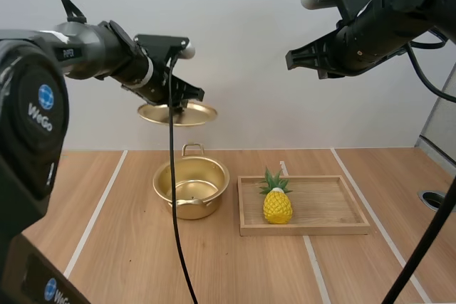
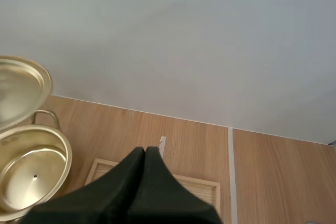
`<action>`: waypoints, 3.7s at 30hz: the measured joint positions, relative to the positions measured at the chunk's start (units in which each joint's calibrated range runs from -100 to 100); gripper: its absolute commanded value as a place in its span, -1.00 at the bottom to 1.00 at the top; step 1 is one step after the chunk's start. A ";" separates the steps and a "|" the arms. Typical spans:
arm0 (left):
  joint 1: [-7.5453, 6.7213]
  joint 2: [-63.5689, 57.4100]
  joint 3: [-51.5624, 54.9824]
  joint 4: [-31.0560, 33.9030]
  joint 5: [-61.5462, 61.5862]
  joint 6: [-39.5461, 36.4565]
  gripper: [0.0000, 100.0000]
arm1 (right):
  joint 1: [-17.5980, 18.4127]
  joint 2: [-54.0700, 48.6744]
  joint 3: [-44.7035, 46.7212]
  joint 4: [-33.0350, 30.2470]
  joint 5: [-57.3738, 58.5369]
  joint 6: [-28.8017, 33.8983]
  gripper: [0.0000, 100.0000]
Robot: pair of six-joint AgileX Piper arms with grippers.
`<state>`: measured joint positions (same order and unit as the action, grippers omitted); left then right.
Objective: Open the pot, put the pineapple inside, and close it
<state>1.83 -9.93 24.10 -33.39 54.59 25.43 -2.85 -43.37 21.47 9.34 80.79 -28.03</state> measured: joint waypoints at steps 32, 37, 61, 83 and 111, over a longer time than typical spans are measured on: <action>0.00 -34.47 -0.11 -1.31 -28.00 0.03 -1.00 | 0.00 -2.55 0.00 4.02 0.16 -0.81 -1.00; 0.00 -38.67 -0.11 -1.31 -30.48 0.03 -1.00 | 0.00 -3.91 0.00 4.02 0.16 -1.61 -1.00; 0.00 -52.00 -0.11 -1.43 -34.71 -0.49 -1.00 | 0.00 -8.17 0.00 12.22 -0.86 -8.30 -1.00; 0.00 -52.00 -0.11 -1.55 -35.23 -0.49 -1.00 | 0.00 7.61 0.00 16.24 7.37 -11.03 -1.00; 0.00 -52.00 -0.11 -1.66 -35.23 -0.49 -1.00 | 0.00 11.46 13.74 14.12 9.98 -11.49 1.00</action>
<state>1.83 -61.94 23.99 -35.06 19.36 24.94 -2.85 -31.91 35.21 23.46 90.77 -39.51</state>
